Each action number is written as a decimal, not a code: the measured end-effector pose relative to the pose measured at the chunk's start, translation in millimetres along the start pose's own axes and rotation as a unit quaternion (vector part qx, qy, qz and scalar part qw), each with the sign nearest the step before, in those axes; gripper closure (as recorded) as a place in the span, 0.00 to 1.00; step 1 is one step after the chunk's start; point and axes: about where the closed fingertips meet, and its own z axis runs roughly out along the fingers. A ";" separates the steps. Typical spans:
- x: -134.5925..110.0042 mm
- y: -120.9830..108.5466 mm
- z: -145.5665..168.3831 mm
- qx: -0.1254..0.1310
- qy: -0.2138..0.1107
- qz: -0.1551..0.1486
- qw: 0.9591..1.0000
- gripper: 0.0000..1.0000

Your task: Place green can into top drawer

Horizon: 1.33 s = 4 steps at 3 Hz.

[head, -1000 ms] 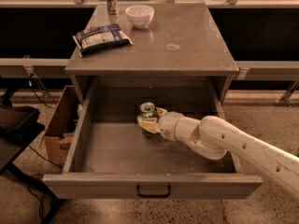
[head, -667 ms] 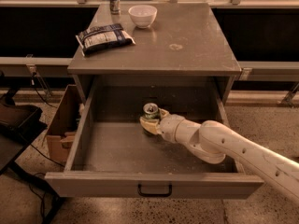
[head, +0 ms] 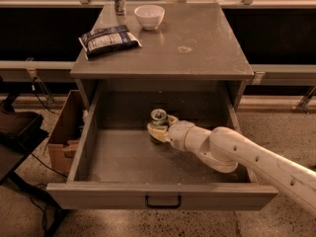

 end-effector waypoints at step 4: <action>-32.4 22.5 -41.3 -0.038 0.068 -0.002 0.997 0.00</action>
Offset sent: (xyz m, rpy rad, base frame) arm 0.0000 0.0000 0.0000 0.0000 0.0000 0.0000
